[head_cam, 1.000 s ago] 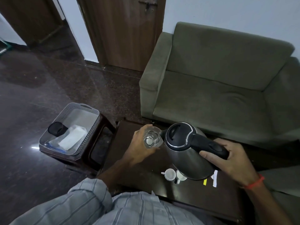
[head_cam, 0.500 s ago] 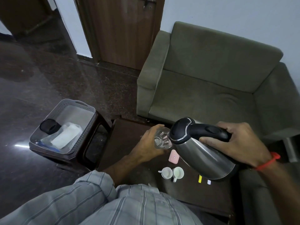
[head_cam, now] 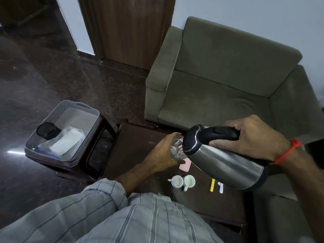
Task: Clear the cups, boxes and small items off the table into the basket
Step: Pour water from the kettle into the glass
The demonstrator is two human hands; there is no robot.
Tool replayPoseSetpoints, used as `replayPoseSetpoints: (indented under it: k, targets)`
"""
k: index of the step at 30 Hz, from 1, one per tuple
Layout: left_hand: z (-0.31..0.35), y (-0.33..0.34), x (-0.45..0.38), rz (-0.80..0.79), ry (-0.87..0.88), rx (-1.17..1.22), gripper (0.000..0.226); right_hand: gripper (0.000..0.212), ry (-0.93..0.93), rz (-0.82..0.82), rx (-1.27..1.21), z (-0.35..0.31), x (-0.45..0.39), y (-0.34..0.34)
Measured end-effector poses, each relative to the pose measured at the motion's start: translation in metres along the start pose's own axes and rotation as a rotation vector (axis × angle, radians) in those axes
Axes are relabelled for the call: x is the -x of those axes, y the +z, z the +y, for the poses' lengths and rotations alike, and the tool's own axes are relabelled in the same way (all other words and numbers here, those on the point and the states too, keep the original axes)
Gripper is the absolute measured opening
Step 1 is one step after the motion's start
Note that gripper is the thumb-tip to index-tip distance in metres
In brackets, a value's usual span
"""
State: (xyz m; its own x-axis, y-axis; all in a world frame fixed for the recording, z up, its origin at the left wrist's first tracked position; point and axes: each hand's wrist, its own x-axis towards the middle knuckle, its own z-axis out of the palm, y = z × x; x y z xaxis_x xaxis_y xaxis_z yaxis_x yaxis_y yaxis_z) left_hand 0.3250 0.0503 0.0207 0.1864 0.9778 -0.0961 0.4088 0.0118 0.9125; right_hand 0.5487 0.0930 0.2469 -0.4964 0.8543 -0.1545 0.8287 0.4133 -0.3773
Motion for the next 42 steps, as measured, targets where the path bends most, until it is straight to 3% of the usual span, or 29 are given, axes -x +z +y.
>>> replayPoseSetpoints:
  k: [12,27,33,42]
  targets:
    - [0.003,0.005,-0.004,0.002,0.003,0.01,0.103,0.039,-0.014,-0.097,0.072,-0.014,-0.018,-0.011]
    - [-0.002,0.009,-0.008,-0.015,-0.004,0.031,0.104,0.04,-0.03,-0.122,0.079,-0.023,-0.021,-0.021]
    - [-0.009,0.01,-0.007,-0.028,-0.019,0.025,0.105,0.053,-0.03,-0.102,0.1,-0.02,-0.021,-0.025]
    - [-0.023,0.011,-0.002,-0.071,-0.061,-0.015,0.104,0.042,-0.025,-0.141,0.096,-0.025,-0.018,-0.029]
